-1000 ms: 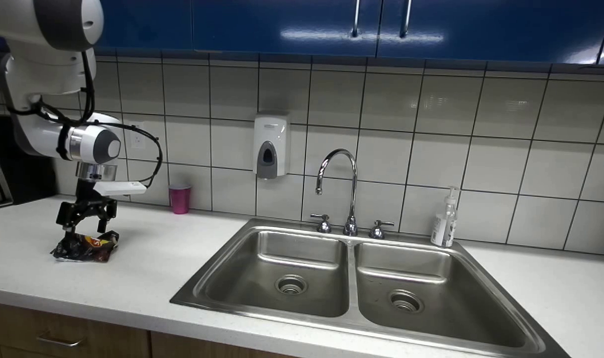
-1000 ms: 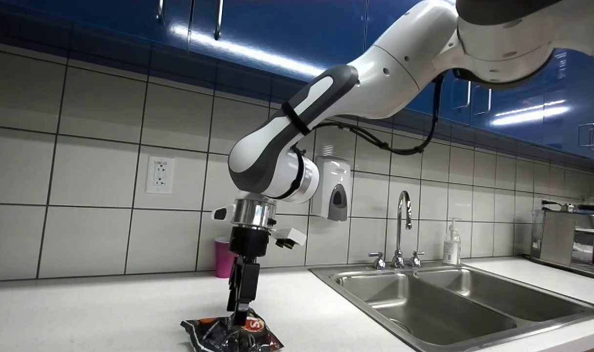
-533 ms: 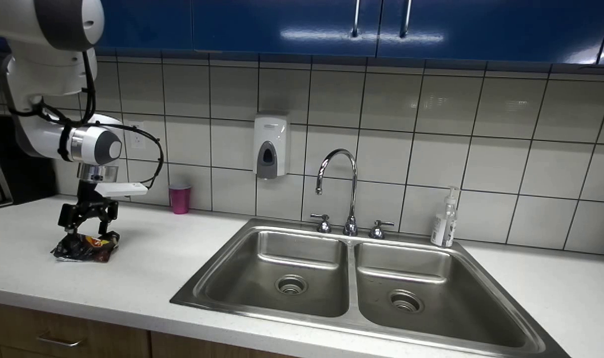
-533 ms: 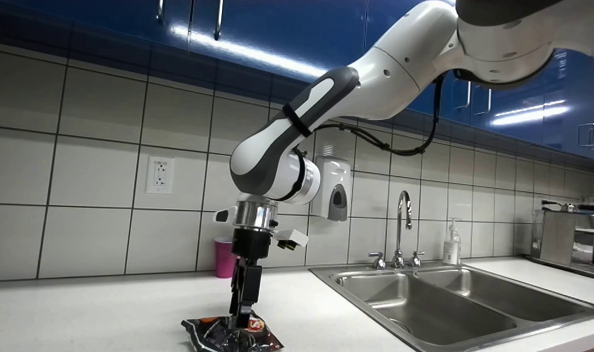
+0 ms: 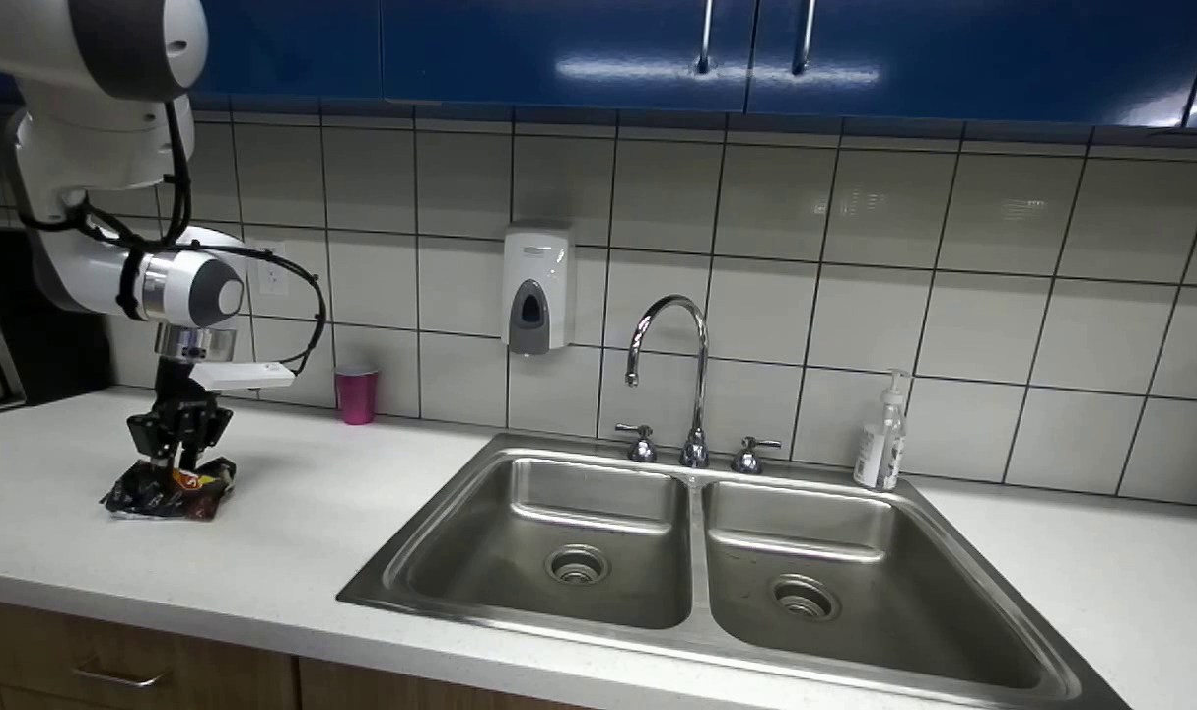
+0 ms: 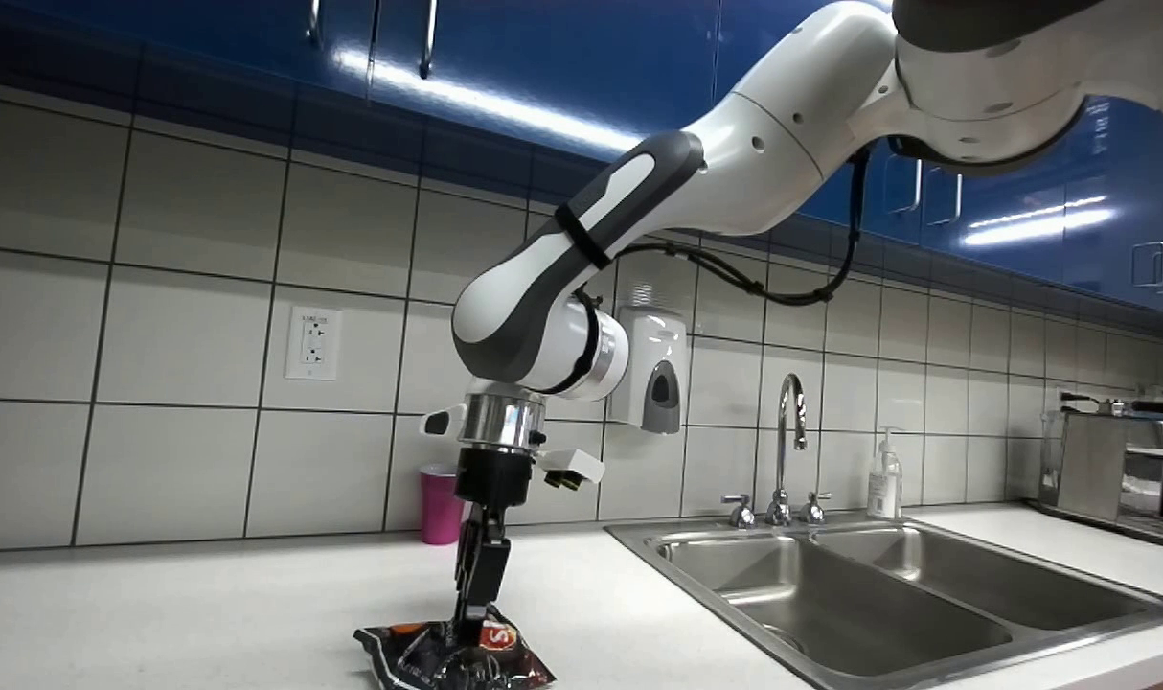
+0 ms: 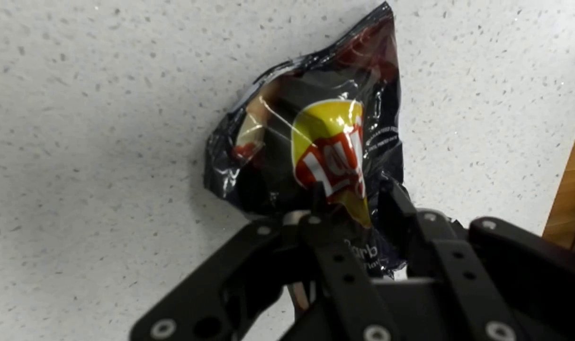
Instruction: Put the black packet in the left sink
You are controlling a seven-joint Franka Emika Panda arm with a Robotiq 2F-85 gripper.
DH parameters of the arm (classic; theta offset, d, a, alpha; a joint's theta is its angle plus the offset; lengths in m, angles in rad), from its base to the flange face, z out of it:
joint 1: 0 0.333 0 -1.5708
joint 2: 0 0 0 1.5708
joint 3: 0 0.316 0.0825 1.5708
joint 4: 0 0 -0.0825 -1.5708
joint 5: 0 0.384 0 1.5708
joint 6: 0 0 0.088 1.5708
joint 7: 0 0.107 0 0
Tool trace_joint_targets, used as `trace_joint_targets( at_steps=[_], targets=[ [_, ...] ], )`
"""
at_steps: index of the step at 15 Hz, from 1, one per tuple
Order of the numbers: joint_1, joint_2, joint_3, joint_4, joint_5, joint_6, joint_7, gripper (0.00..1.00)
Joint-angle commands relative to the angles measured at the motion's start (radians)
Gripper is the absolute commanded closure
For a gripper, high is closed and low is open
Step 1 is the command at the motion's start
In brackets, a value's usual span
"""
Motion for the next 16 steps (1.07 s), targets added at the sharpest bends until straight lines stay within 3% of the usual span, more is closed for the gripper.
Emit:
trace_joint_targets(
  at_steps=[1,2,10,16],
  targets=[
    [-0.014,-0.025,0.01,-0.01,-0.02,-0.017,0.022,0.96],
    [-0.014,-0.025,0.009,-0.01,-0.02,-0.017,0.023,1.0],
    [-0.041,-0.058,0.01,-0.02,0.013,-0.016,0.057,1.0],
    [-0.092,-0.182,-0.012,-0.081,0.049,-0.018,0.192,1.0]
  ],
)
